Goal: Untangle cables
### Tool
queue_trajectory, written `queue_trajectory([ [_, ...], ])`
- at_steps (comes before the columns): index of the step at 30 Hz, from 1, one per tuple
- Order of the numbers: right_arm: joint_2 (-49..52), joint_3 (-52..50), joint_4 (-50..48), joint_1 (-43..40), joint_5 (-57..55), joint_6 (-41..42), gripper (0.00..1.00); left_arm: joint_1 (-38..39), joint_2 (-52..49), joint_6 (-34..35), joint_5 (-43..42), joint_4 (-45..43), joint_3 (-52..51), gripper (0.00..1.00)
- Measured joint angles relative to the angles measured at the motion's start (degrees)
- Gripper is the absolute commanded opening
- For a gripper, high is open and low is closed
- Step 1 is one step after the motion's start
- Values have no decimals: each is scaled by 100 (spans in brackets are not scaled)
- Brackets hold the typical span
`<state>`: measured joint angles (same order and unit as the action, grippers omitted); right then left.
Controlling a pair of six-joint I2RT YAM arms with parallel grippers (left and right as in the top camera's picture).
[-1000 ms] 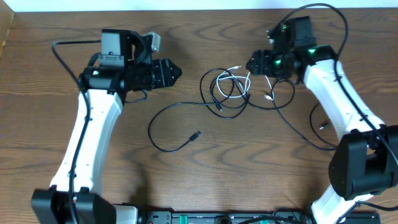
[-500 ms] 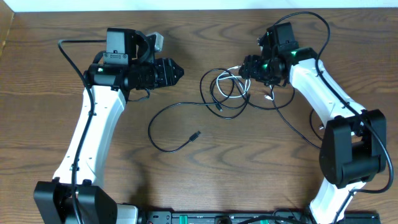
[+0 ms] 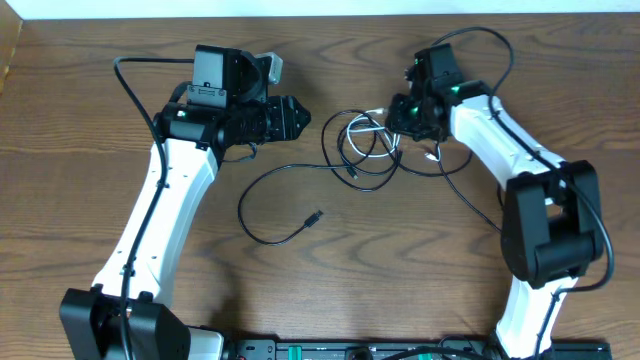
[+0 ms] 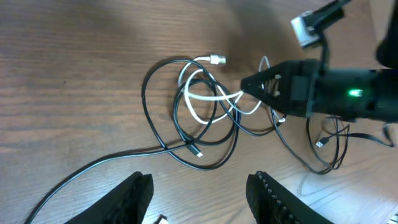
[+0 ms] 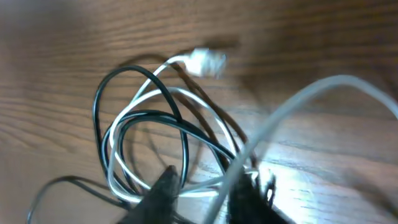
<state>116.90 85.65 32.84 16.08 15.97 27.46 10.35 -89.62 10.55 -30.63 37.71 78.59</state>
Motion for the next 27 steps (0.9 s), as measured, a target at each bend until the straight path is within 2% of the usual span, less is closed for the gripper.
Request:
queue_trajectory([
  [4, 52, 44, -31, 17, 90, -168, 1, 59, 0, 13, 85, -61, 0, 54],
  [9, -101, 907, 667, -61, 424, -708, 1, 70, 0, 15, 103, -74, -2, 54],
  [15, -1174, 2302, 1091, -238, 1204, -1016, 1, 70, 0, 15, 103, -72, 0, 54],
  [21, -2070, 2538, 1106, -251, 1456, -1014, 1, 70, 0, 15, 103, -74, 0, 54],
  [25, -2177, 2535, 1139, -321, 1508, -1012, 1, 85, 0, 35, 105, -81, 0, 66],
  [27, -2168, 2531, 1237, -348, 1508, -1012, 1, 122, -11, 55, 103, -149, -2, 67],
])
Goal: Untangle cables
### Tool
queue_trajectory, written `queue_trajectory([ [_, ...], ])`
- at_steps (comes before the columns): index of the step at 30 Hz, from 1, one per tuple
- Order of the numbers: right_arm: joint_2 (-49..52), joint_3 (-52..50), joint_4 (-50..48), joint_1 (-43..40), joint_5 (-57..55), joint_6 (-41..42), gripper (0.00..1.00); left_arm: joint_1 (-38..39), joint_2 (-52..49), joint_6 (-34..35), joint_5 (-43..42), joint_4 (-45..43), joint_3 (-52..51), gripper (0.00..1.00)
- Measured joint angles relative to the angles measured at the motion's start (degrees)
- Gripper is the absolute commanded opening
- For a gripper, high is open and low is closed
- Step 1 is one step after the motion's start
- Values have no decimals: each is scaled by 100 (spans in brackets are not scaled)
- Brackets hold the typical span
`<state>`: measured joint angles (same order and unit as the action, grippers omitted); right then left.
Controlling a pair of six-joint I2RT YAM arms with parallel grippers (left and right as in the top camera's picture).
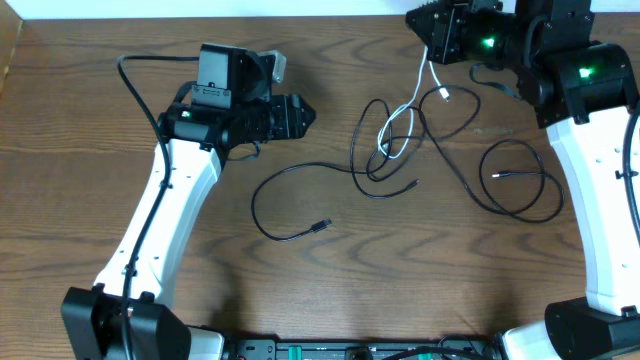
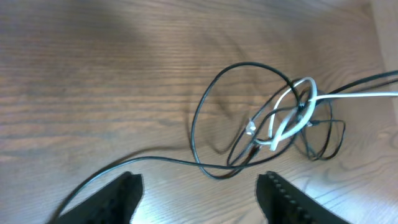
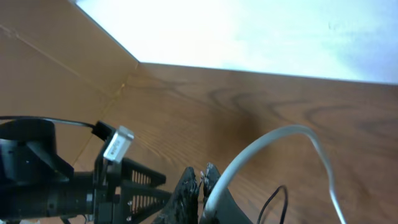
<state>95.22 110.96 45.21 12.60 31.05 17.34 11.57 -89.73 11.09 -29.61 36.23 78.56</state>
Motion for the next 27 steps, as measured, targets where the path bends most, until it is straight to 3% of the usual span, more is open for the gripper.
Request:
queue_trajectory([
  [14, 0, -2, 323, -7, -48, 0, 1, 949, -1259, -350, -911, -741, 2, 65],
  [27, 0, -2, 627, -4, -234, -7, 1, 1043, -1672, -754, -1357, -1572, -28, 60],
])
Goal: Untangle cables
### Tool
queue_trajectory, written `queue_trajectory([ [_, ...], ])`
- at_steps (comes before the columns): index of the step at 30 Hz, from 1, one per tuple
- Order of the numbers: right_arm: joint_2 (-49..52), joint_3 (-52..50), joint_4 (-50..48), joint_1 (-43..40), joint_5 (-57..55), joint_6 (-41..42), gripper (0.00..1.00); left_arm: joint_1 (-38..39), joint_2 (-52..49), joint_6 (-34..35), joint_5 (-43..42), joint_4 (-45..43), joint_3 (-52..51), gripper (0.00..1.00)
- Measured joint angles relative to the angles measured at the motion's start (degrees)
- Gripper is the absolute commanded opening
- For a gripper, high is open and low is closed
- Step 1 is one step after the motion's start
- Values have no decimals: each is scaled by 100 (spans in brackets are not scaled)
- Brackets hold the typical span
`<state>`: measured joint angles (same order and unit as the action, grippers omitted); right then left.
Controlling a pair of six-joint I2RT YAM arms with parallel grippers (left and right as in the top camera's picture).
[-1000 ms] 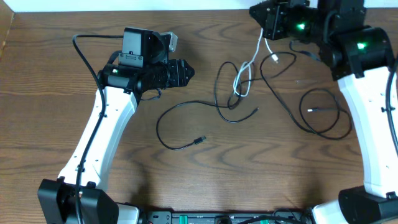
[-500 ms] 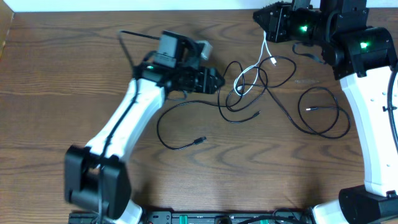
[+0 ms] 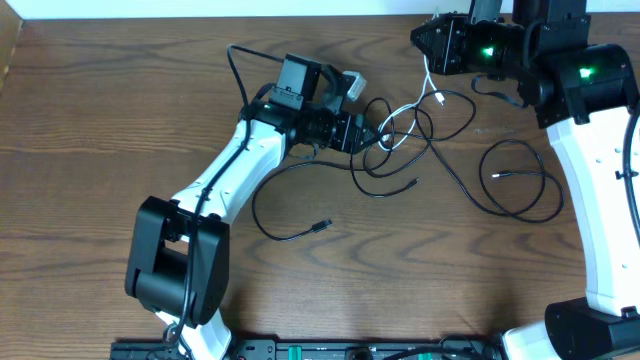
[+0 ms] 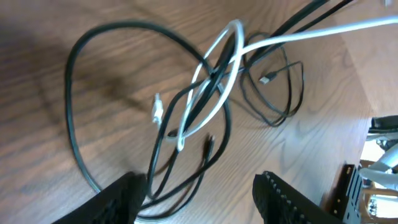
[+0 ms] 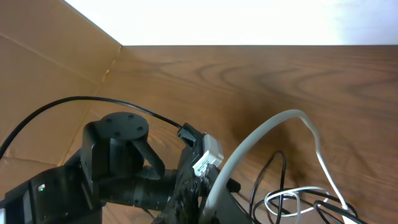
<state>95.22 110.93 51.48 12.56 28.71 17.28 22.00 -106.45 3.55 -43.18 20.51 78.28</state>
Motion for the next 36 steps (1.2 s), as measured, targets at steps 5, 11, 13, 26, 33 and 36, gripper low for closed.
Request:
queue_trajectory([
  [5, 0, 0, 66, -2, -4, 0, 1, 70, -2, -55, -26, -195, -4, 58],
  [11, 0, 0, 122, -2, -4, 0, 1, 105, -7, -63, -26, -420, -15, 55],
  [13, 0, 0, 125, -2, -4, 0, 1, 107, -7, -63, -28, -446, -17, 55],
  [26, 0, 0, 188, -2, -4, 0, 1, 197, -380, -57, -42, -905, -81, 52],
  [33, 0, 0, 214, -2, -4, -15, 1, 437, -708, -57, -42, -1591, -96, 51],
  [36, 0, 0, 234, -2, -4, -15, 1, 444, -892, -57, -39, -1742, -96, 48],
])
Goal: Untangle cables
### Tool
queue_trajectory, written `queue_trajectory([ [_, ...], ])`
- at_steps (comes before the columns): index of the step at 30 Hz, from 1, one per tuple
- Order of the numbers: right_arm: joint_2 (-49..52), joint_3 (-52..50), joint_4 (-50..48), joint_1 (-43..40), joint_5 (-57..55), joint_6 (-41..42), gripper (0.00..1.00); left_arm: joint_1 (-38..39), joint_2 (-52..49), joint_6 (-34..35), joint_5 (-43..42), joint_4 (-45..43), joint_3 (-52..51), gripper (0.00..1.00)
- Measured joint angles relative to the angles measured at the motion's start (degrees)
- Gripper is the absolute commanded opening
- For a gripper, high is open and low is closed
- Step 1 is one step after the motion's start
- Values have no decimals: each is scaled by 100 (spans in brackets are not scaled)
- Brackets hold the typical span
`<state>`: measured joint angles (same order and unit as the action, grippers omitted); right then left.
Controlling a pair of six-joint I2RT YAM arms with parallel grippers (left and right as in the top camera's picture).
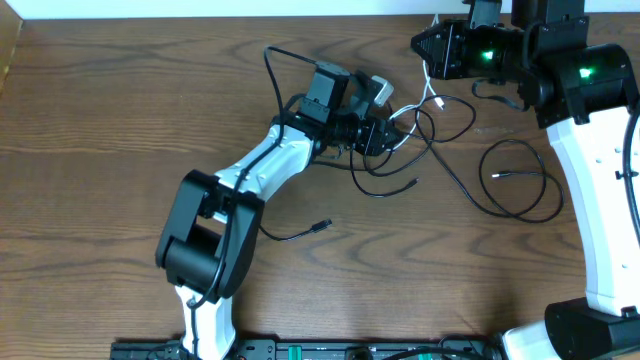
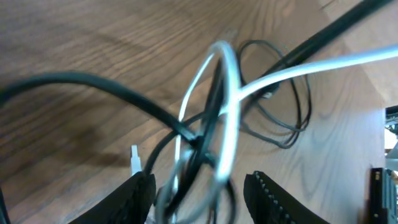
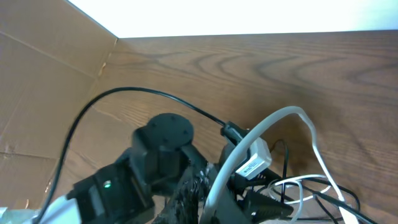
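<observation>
A knot of black cable and white cable [image 1: 405, 128] lies at the back middle of the wooden table. My left gripper [image 1: 388, 132] is open right at the knot. In the left wrist view the white loop [image 2: 225, 93] and black strands [image 2: 186, 130] run between its fingers [image 2: 142, 198], blurred by closeness. My right gripper [image 1: 420, 46] is up near the far edge, shut on the white cable [image 3: 280, 121], which drops from it to the knot. A white plug [image 1: 441, 98] hangs below.
A loose black loop [image 1: 520, 190] with a plug lies at the right. Another black cable tail ends in a plug [image 1: 319, 226] at the middle front. A cardboard wall [image 3: 43, 93] stands at the table's left. An equipment bar [image 1: 350, 350] runs along the front edge.
My left gripper has moved a little further right, from the knot's left edge into it, with strands now between its open fingers. My right gripper still holds the white cable up.
My right gripper was down at the knot on the white cable while the left stayed open well to the left. Then the right held the cable up by the far edge, stretching the knot. The left arm then reached the knot, and now straddles it.
</observation>
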<state>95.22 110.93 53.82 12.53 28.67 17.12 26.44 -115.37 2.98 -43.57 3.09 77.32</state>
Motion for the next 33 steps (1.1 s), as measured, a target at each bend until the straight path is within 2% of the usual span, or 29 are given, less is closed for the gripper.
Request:
queue_trajectory([
  [4, 0, 0, 2, 0, 0, -4, 1, -4, -160, 15, 0, -24, 0, 46],
  [14, 0, 0, 46, 0, -9, -26, 1, -2, -234, 11, 0, -39, 0, 26],
  [24, 0, 0, 168, 0, -177, -66, 1, -101, -234, 17, 160, 74, 0, 25],
  [27, 0, 0, 175, 2, -243, -70, 1, -225, -229, 0, 173, 289, 0, 8],
  [33, 0, 0, 240, 0, -385, -87, 1, -422, 17, 15, 199, 785, -15, 8],
])
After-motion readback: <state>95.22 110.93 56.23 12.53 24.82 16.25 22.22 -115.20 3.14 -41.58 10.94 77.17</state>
